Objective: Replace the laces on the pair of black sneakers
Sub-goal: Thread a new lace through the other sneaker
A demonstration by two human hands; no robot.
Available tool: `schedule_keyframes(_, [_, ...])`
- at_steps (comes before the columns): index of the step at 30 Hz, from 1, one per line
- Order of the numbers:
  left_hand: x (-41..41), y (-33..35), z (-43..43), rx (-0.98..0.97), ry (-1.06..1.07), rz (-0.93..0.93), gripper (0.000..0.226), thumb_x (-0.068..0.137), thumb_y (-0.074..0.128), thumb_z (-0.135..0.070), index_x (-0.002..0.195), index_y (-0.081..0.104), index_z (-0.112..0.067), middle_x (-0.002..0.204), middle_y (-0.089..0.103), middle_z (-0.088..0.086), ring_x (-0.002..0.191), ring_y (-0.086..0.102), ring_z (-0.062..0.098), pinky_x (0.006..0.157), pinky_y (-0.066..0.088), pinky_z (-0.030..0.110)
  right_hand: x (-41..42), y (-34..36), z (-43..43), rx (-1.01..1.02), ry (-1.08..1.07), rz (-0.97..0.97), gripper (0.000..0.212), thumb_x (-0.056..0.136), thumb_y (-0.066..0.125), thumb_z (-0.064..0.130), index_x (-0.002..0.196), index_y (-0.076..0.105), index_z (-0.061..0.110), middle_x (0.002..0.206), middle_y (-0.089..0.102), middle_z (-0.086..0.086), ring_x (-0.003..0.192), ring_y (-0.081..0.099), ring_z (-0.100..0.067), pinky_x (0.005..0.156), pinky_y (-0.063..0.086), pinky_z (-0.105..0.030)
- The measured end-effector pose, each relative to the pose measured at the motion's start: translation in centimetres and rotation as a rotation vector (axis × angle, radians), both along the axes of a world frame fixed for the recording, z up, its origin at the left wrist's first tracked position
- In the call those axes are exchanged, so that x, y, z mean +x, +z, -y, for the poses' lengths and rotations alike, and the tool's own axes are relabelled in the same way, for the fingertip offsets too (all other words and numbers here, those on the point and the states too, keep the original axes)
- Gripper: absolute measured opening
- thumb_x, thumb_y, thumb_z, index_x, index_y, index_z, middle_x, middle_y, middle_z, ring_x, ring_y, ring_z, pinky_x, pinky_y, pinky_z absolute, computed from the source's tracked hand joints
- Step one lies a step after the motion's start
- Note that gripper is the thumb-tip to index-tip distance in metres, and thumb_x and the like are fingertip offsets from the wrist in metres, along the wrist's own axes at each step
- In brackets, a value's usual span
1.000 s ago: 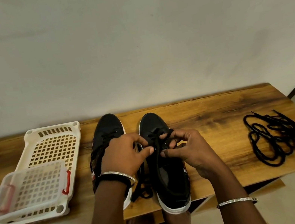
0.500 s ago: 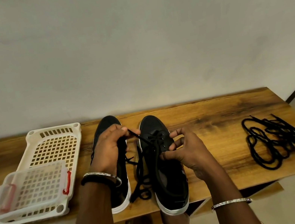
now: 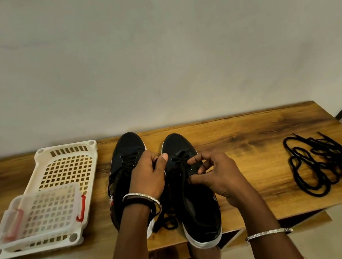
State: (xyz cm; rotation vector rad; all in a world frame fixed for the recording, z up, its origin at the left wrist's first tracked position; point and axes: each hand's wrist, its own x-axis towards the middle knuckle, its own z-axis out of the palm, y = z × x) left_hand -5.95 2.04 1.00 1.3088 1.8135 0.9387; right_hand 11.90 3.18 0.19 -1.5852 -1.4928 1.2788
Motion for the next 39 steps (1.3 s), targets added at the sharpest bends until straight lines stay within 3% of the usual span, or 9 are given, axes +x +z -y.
schedule_keyframes(3, [0.2, 0.5, 0.1, 0.094, 0.033, -0.117, 0.027, 0.101, 0.051, -0.034, 0.082, 0.041, -0.017, 0.067, 0.049, -0.003, 0.059, 0.047, 0.014, 0.055, 0.036, 0.029, -0.1, -0.1, 0.0, 0.016, -0.005, 0.011, 0.037, 0.071, 0.086, 0.006, 0.099, 0.074, 0.027, 0.080, 0.062, 0.000, 0.081, 0.067, -0.015, 0.073, 0.059, -0.027])
schedule_keyframes(10, [-0.4, 0.6, 0.5, -0.066, -0.118, -0.282, 0.011, 0.095, 0.060, -0.025, 0.090, 0.051, -0.022, 0.077, 0.064, 0.000, 0.070, 0.063, 0.018, 0.073, 0.055, 0.038, 0.1, -0.6, 0.0, 0.002, -0.053, -0.048, 0.034, 0.071, 0.087, 0.011, 0.097, 0.076, 0.029, 0.079, 0.067, -0.002, 0.083, 0.071, -0.020, 0.074, 0.061, -0.030])
schedule_keyframes(14, [0.1, 0.7, 0.8, -0.176, -0.149, -0.342, 0.008, 0.096, 0.058, -0.031, 0.104, 0.056, -0.033, 0.077, 0.068, -0.002, 0.052, 0.066, 0.014, 0.063, 0.060, 0.032, 0.1, -0.8, -0.2, -0.019, -0.069, -0.084, 0.035, 0.070, 0.087, 0.010, 0.099, 0.076, 0.027, 0.079, 0.066, -0.003, 0.078, 0.068, -0.019, 0.076, 0.062, -0.037])
schedule_keyframes(19, [1.8, 0.3, 0.1, -0.119, -0.128, -0.609, 0.024, 0.096, 0.060, -0.034, 0.120, 0.066, -0.036, 0.114, 0.066, -0.002, 0.102, 0.065, 0.021, 0.084, 0.056, 0.034, 0.6, -0.7, -0.4, -0.078, -0.063, -0.142, 0.047, 0.068, 0.088, 0.007, 0.107, 0.070, 0.024, 0.080, 0.067, -0.003, 0.077, 0.069, -0.019, 0.073, 0.063, -0.035])
schedule_keyframes(26, [2.7, 0.2, -0.1, 0.022, -0.049, -0.809, 0.019, 0.094, 0.052, -0.047, 0.101, 0.065, -0.035, 0.115, 0.056, -0.013, 0.123, 0.041, 0.014, 0.101, 0.025, 0.042, 0.7, -0.7, -0.5, -0.044, -0.134, -0.122, 0.044, 0.068, 0.087, 0.009, 0.104, 0.067, 0.024, 0.083, 0.070, -0.005, 0.084, 0.073, -0.023, 0.076, 0.063, -0.042])
schedule_keyframes(29, [2.3, 0.5, -0.2, 0.071, 0.050, -0.671, 0.028, 0.094, 0.051, -0.053, 0.085, 0.067, -0.031, 0.087, 0.064, -0.014, 0.113, 0.049, 0.011, 0.099, 0.017, 0.043, 0.9, -0.5, -0.5, -0.033, -0.165, -0.132, 0.043, 0.068, 0.087, 0.008, 0.103, 0.067, 0.024, 0.087, 0.070, -0.007, 0.083, 0.073, -0.024, 0.074, 0.064, -0.042])
schedule_keyframes(32, [1.6, 0.8, -0.4, 0.102, 0.108, -0.171, 0.038, 0.090, 0.056, -0.058, 0.072, 0.068, -0.026, 0.069, 0.068, -0.009, 0.086, 0.064, 0.009, 0.099, 0.033, 0.045, 1.1, -0.1, -0.5, 0.014, -0.138, -0.155, 0.035, 0.073, 0.086, 0.007, 0.101, 0.071, 0.023, 0.086, 0.069, -0.008, 0.081, 0.072, -0.022, 0.072, 0.062, -0.037])
schedule_keyframes(35, [1.6, 1.7, -0.5, 0.189, 0.098, 0.422, 0.034, 0.097, 0.057, -0.039, 0.077, 0.075, -0.018, 0.069, 0.071, -0.004, 0.076, 0.067, 0.012, 0.083, 0.049, 0.034, 0.9, 1.1, -0.3, 0.111, -0.136, -0.336, 0.011, 0.083, 0.079, 0.009, 0.093, 0.076, 0.011, 0.072, 0.067, 0.001, 0.063, 0.063, -0.003, 0.059, 0.051, -0.017])
schedule_keyframes(39, [2.4, 2.0, -0.4, 0.243, -0.044, 0.545, 0.016, 0.090, 0.065, -0.026, 0.089, 0.080, -0.020, 0.096, 0.076, 0.000, 0.100, 0.069, 0.014, 0.088, 0.052, 0.026, 0.3, 2.7, 0.2, 0.105, 0.053, -0.551, 0.017, 0.094, 0.067, 0.013, 0.100, 0.074, 0.000, 0.067, 0.067, 0.012, 0.060, 0.059, 0.004, 0.054, 0.043, -0.008])
